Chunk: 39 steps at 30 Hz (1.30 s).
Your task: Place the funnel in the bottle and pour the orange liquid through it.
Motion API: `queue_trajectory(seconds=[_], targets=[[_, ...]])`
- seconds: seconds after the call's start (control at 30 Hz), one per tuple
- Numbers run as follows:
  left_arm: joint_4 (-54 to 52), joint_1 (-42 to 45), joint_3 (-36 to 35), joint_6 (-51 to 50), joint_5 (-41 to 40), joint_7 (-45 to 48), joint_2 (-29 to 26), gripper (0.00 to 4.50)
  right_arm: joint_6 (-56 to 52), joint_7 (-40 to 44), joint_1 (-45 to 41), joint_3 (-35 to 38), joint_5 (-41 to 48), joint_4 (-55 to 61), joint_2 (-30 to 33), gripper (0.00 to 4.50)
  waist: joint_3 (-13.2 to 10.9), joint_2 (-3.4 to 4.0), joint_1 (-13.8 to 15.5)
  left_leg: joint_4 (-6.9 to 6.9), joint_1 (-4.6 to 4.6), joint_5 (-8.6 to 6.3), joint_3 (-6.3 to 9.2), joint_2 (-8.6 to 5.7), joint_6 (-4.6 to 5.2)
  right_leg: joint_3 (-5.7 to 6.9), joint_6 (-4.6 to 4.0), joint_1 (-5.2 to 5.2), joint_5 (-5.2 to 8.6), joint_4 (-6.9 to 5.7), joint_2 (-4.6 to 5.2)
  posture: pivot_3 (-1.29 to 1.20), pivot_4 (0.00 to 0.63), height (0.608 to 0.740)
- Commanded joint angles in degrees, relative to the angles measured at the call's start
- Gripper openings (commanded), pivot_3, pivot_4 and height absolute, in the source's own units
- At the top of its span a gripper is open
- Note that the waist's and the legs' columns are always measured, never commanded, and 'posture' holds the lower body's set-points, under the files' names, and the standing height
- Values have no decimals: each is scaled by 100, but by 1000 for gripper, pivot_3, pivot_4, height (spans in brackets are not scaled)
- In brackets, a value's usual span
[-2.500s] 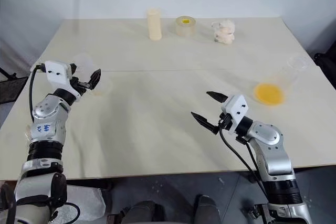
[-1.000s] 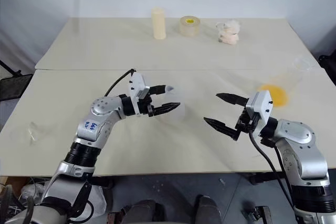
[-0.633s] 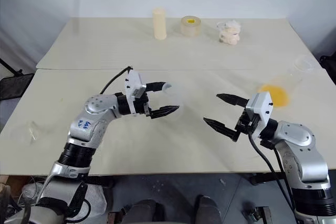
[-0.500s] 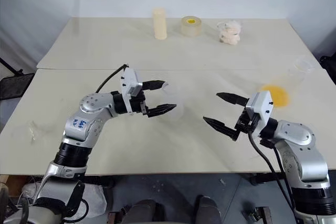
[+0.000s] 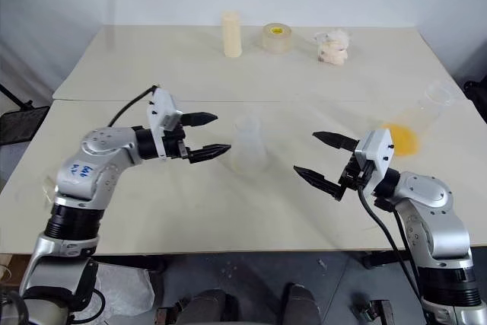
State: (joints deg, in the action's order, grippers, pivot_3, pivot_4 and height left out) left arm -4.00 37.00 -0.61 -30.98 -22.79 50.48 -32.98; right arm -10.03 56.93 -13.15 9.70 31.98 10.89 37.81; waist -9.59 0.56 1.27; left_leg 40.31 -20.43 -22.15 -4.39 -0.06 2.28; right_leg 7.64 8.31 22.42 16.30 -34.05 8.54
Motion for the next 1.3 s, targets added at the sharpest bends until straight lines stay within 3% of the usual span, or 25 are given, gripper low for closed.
queue_trajectory(seconds=[0.03, 0.13, 0.3, 0.37, 0.6, 0.97, 1.3], targets=[[-542, -263, -673, -160, -375, -122, -241, 4474, 65, 68, -85, 141, 68, 34, 37, 4500, 0, 0, -7, 0, 0, 0, 0, 1, 0, -1, 0, 0, 0, 0, 0, 0, 150, 740], [-810, -609, -1155, -200, -537, -394, -290, 4474, 56, 162, -88, 134, 121, 17, 37, 4500, 0, 0, -8, -2, 1, 0, 2, 9, 0, -1, 0, 0, 0, 0, 0, 0, 150, 740], [-1671, -2441, -2548, 25, -545, -823, -357, 4474, -71, 810, -179, -56, 404, -84, 64, 4500, 0, 1, -72, -7, 3, 0, 2, 20, -1, -3, 0, 2, 0, 1, 0, 0, 150, 740], [-2006, -3330, -3203, 158, -492, -1118, -139, 4474, -231, 1264, -305, -307, 473, -104, 158, 4500, -1, 0, -128, -13, 3, -1, 5, 27, -1, -3, 0, 2, 0, 3, 1, 0, 150, 740], [-2649, -4732, -4293, 625, -597, -1929, 729, 4474, -296, 1730, -675, -619, 661, -234, -217, 4500, -14, -20, -26, 7, 11, -2, 21, 30, -2, -7, -1, -25, 0, 16, 5, 0, 150, 740], [-3089, -6347, -5423, 1539, -908, -3005, 2183, 4474, -145, 2044, -1087, -905, 619, -729, -840, 4500, -15, -21, -14, 6, 12, -8, 41, 33, -9, -4, -7, -33, 3, 19, 4, 0, 150, 740], [-3048, -6503, -5172, 1766, -765, -3618, 2351, 4474, -145, 2241, -1182, -924, 544, -836, -908, 4500, -15, -21, -23, 6, 12, -14, 49, 34, -9, -11, -13, -36, 5, 21, 11, 0, 150, 740]])
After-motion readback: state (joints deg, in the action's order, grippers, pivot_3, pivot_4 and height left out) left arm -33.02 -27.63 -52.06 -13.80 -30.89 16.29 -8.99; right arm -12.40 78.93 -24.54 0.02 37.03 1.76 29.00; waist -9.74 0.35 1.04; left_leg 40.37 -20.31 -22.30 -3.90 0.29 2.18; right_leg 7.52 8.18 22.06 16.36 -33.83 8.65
